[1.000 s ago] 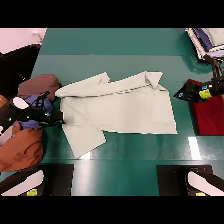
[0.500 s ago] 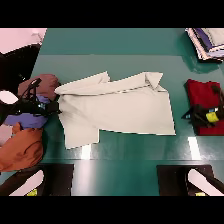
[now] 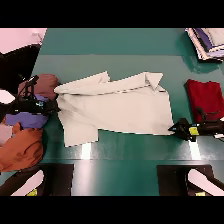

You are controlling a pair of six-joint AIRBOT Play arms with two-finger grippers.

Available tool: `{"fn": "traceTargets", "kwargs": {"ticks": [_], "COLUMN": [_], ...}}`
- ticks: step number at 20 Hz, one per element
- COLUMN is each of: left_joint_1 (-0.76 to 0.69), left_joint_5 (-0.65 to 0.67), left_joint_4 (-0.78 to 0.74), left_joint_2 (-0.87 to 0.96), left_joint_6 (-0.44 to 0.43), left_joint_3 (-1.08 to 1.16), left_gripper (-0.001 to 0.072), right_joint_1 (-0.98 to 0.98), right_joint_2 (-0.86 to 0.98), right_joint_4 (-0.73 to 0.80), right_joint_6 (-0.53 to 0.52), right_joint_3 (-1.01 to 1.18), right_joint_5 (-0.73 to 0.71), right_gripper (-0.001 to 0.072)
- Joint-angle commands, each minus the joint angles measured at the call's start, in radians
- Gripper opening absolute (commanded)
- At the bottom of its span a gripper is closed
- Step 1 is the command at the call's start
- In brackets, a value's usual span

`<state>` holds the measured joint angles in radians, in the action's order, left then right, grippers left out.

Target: Fold the shirts.

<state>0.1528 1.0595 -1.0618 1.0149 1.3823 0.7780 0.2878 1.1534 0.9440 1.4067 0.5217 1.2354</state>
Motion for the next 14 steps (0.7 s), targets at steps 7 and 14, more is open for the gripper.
{"fn": "traceTargets", "kwargs": {"ticks": [7,14], "left_joint_1": [0.001,0.001], "left_joint_5": [0.078,0.131], "left_joint_4": [-0.008,-0.008], "left_joint_2": [-0.159,-0.321], "left_joint_6": [0.036,0.058], "left_joint_3": [0.176,0.843], "left_gripper": [0.0023,0.0023], "right_joint_1": [-0.162,-0.162], "right_joint_2": [-0.172,-0.42], "right_joint_4": [-0.007,0.026], "right_joint_6": [-0.003,-0.003], "right_joint_3": [0.286,0.929], "right_joint_5": [-0.035,-0.105], "right_gripper": [0.0019,0.0018]}}
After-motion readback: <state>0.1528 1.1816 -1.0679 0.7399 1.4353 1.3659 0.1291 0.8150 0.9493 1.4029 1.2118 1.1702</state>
